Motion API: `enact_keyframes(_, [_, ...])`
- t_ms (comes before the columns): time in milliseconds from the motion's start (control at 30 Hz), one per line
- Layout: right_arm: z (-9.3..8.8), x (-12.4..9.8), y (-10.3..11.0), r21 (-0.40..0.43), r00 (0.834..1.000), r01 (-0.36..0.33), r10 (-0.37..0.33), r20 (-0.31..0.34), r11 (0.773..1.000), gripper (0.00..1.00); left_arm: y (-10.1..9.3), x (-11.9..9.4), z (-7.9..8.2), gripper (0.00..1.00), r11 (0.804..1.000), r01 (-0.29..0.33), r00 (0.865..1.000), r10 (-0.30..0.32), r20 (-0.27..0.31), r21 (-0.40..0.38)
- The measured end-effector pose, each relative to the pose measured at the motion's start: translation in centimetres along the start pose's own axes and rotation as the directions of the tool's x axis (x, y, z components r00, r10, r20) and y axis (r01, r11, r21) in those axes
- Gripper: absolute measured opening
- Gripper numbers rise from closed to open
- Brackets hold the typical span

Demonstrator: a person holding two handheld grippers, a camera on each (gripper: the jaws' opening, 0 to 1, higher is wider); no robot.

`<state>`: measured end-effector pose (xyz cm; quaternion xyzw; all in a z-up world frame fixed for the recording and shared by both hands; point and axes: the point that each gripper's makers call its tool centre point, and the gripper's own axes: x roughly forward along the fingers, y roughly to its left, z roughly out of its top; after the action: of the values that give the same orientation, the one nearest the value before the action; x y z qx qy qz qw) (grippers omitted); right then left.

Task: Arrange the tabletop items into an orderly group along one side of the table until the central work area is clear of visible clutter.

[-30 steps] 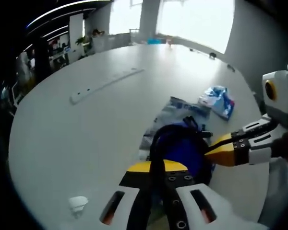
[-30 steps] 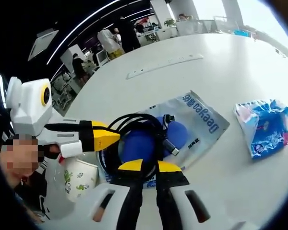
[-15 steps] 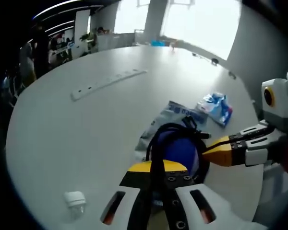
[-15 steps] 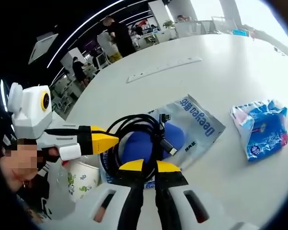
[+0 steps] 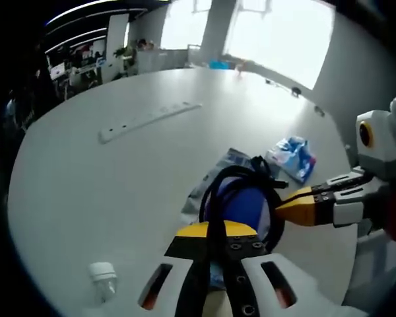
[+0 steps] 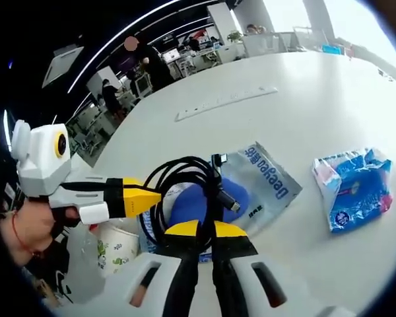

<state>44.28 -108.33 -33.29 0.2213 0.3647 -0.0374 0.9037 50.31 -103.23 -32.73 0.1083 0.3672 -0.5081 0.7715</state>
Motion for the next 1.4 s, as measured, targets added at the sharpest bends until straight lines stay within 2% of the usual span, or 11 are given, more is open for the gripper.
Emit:
enact_keyframes(567, [0.9,-1.2,0.0,-0.006,1.000,-0.015,0.015,0.024,1.000,0.02,-1.2,-0.9,1.4,0.00,1.000,0.000,0.999,-0.001,0.038,0.017])
enact_keyframes(767, [1.8,-2.1,-0.1,-0.010,0.999,-0.026,0.026,0.044,1.000,0.02,-1.8,-1.6,2.5,0.00,1.000,-0.004,0.998,0.002,0.059,0.024])
enact_keyframes(1400, [4.0,-5.9,-1.8,-0.039,0.994,-0.039,0.043,0.103,0.998,0.02,-5.4,-2.7,5.4,0.00,1.000,-0.006,0.993,0.005,0.116,0.010])
